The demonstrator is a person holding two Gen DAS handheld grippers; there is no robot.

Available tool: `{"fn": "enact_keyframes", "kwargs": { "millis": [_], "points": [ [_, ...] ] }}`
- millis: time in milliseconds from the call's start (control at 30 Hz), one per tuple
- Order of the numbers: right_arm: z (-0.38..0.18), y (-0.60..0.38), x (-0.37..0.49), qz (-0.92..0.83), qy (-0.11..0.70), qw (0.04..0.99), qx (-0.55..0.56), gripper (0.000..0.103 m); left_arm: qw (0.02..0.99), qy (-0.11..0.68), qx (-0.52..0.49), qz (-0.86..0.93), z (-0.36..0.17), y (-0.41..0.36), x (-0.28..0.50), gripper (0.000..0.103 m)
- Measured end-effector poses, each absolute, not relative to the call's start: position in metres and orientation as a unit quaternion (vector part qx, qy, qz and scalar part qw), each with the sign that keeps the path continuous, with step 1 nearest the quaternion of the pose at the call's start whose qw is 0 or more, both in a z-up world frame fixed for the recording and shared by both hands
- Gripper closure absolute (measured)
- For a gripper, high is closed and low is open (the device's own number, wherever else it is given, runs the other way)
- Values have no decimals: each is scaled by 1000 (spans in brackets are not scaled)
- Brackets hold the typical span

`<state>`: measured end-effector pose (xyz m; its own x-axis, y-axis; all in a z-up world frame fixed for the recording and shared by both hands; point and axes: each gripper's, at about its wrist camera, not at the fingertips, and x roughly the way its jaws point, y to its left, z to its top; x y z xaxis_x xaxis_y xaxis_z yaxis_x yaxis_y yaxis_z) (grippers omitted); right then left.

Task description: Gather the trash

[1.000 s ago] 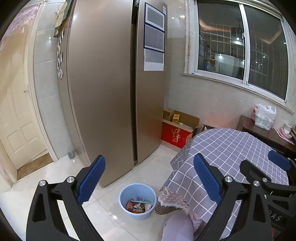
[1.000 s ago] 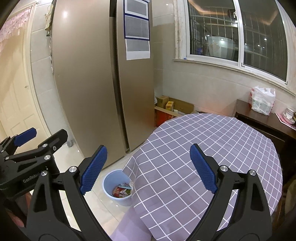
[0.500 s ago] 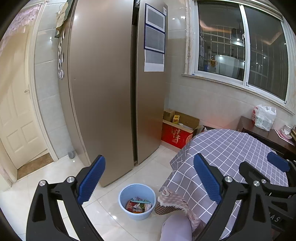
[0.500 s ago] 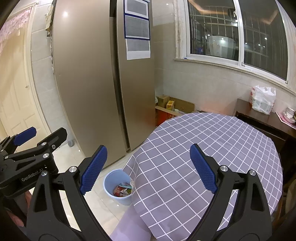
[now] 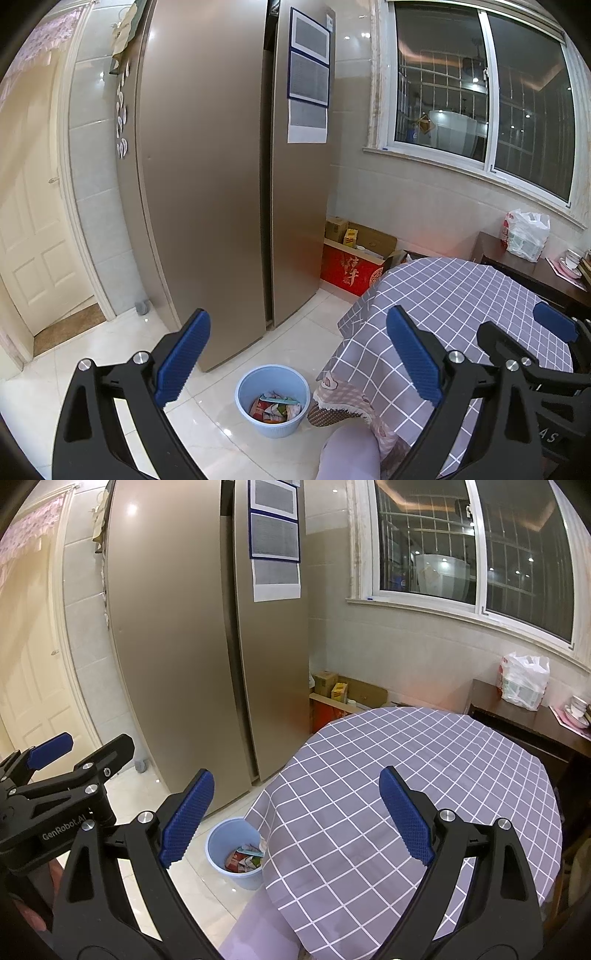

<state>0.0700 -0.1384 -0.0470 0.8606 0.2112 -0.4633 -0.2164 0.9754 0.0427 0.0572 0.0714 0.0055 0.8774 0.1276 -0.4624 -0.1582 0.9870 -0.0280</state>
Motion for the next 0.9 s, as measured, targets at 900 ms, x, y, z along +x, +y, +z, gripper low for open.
{"fn": "enact_keyframes", "kwargs": {
  "millis": [900],
  "points": [
    [-51,-137,74,121,259,958,11,14,967,239,-27,82,6,67,56,9]
  ]
}}
